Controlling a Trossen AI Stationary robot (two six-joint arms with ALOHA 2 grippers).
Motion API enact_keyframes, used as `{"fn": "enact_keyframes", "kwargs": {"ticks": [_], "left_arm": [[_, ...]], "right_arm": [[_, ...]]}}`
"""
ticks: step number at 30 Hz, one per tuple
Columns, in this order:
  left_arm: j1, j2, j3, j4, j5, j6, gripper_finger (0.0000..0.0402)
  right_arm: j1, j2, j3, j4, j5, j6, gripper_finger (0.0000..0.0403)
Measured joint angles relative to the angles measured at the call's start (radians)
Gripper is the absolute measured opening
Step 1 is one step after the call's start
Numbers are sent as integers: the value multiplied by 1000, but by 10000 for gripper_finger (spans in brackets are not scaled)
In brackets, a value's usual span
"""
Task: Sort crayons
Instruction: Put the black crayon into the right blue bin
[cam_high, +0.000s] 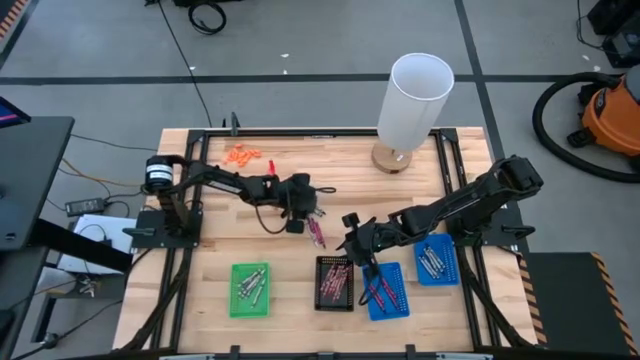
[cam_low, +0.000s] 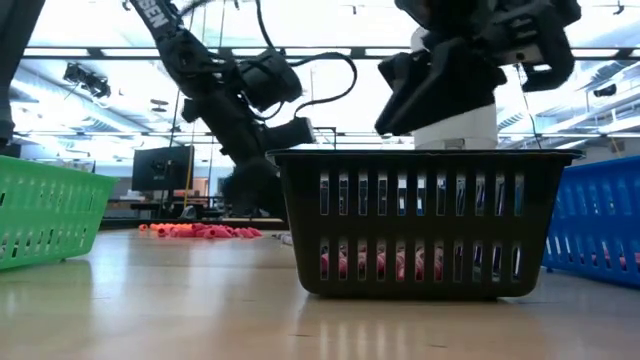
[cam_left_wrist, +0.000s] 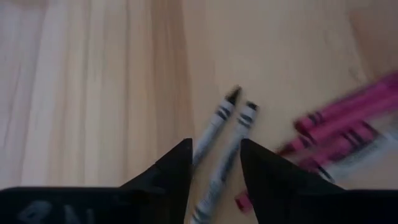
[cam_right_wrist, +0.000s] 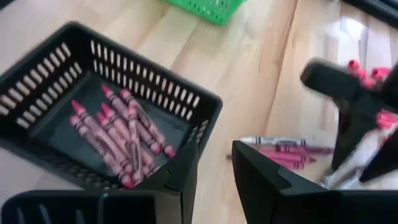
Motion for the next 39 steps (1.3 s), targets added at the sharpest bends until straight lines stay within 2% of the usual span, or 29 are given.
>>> {"fn": "enact_keyframes", "kwargs": {"ticks": [11, 24, 29, 32, 39], "left_arm": [[30, 80, 92, -64, 41, 81, 142], [58, 111, 96, -75, 89, 83, 141], [53, 112, 96, -78, 86, 83, 137], [48, 113, 94, -81, 85, 84, 110], [47, 113, 93, -91, 87, 74, 15]], "right_arm": [[2, 13, 3, 73, -2, 2, 109], [2, 14, 1, 79, -4, 6, 109], [2, 14, 1, 43, 47, 27, 109], [2, 14, 0, 25, 76, 39, 109], [2, 14, 0, 20, 76, 45, 109]]}}
